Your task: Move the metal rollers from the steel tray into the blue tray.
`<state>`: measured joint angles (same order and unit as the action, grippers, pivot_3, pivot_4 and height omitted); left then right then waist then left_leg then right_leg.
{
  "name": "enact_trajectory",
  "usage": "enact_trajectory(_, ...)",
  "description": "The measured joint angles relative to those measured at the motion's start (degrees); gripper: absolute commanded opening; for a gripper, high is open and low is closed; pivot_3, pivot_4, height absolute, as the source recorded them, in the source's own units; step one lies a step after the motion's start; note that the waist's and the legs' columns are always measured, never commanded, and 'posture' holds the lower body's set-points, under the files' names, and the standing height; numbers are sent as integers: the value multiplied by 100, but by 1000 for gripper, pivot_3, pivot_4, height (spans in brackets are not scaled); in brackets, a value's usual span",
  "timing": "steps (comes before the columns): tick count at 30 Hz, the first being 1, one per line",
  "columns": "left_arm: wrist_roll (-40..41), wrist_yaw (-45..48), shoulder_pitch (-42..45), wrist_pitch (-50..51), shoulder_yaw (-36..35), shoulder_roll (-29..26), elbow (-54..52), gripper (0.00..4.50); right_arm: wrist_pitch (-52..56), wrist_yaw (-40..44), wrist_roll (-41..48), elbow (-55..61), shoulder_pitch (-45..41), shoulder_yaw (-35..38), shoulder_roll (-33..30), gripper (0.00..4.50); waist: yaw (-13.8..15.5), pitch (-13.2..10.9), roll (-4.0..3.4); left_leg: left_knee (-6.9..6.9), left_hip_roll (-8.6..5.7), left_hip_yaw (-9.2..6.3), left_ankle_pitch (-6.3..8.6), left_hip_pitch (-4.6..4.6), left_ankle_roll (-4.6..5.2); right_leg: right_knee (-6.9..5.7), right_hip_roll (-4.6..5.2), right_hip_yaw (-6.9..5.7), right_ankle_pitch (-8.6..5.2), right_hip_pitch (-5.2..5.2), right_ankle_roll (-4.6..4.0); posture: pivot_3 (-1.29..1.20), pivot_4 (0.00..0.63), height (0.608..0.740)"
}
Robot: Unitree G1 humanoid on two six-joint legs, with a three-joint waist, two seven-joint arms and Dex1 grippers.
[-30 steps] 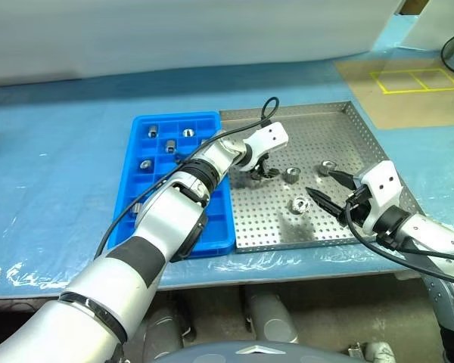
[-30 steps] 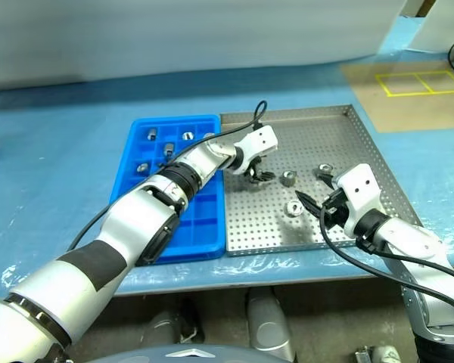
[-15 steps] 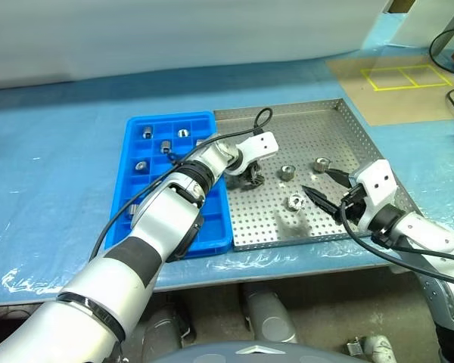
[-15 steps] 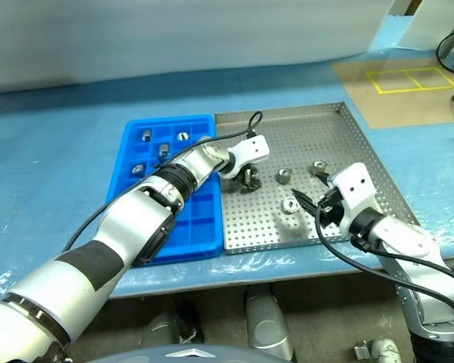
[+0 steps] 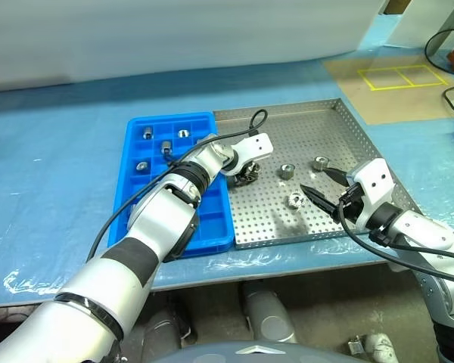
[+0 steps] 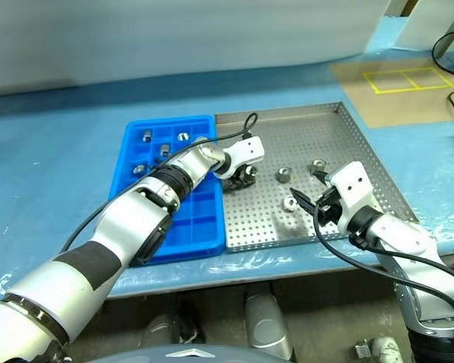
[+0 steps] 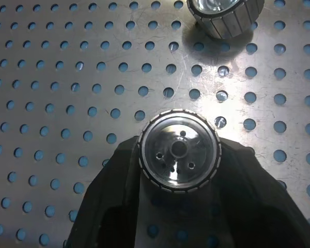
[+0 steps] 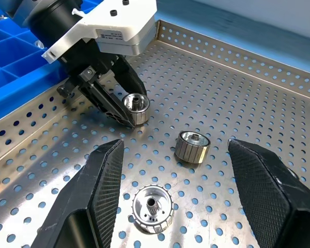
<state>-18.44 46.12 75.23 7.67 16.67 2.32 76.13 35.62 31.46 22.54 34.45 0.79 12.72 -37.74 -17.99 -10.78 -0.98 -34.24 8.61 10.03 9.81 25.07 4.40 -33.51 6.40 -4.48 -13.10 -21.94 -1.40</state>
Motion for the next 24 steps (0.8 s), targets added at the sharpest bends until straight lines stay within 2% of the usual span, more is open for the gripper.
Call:
enact_trajectory(8, 50, 379, -154, -297, -60, -134, -121, 1760, -12, 40, 2, -74, -35, -78, 0, 3302, -21, 0, -1, 2, 1, 0, 3, -1, 2, 7, 0, -1, 0, 2, 1, -686, 150, 740)
enact_trajectory(15, 543, 835, -468, -943, -459, -389, -317, 1760, -37, 284, 3, -259, -354, -170, -126, 3302, -45, -1, 0, 5, 6, 0, 3, 8, 6, 5, -2, -2, 1, -12, 1, -605, 150, 740)
enact_trajectory(19, 1325, 1344, -663, -1094, -1186, -821, -794, 1760, -68, 549, 6, -427, -839, -301, -283, 3302, -40, -5, 0, 4, 8, 0, 2, 15, 8, -13, -1, -3, 3, -23, 0, -538, 150, 740)
enact_trajectory(24, 1779, 1865, -1194, -976, -1433, -1553, -1965, 1760, -158, 921, 25, -774, -1624, -736, -270, 3302, 88, -3, -3, 5, 15, 1, 2, 4, 8, -22, -2, -3, 3, -18, -1, -436, 150, 740)
